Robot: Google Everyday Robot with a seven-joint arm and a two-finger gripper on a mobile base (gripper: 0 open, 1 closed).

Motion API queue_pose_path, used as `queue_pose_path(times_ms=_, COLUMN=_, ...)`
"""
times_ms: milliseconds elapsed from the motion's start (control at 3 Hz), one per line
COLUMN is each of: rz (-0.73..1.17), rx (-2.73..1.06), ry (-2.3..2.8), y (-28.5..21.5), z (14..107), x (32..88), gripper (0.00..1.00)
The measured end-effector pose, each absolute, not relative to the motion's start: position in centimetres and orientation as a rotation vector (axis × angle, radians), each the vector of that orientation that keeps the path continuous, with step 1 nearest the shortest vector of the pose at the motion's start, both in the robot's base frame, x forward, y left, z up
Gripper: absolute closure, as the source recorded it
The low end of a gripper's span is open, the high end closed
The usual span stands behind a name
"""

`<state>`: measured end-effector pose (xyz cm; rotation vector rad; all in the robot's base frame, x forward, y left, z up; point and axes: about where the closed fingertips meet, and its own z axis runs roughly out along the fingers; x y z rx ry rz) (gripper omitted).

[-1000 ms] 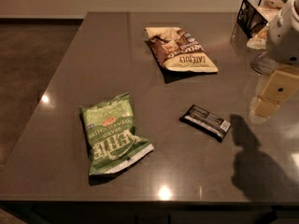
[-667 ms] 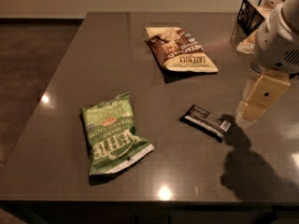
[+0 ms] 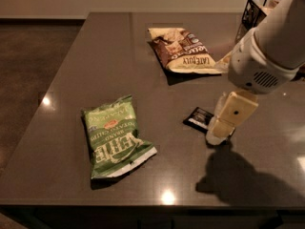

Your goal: Move green jalapeno chip bag near brown chip bag

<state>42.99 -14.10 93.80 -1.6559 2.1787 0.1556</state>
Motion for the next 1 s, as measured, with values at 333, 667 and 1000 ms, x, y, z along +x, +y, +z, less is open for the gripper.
queue_pose_path(times_ms=333, rz=0.244, rx=-1.736, ry=2.118, y=-10.2, z=90.4, x=41.9, gripper=0.00)
queue_pose_path(times_ms=667, rz=0.293, rx=-1.834, ry=2.086, y=-6.7, z=85.2, x=41.1, gripper=0.00)
queue_pose_path(times_ms=1000, rz=0.326, rx=-1.910, ry=2.069, y=-3.3, z=81.3, x=40.6, gripper=0.00)
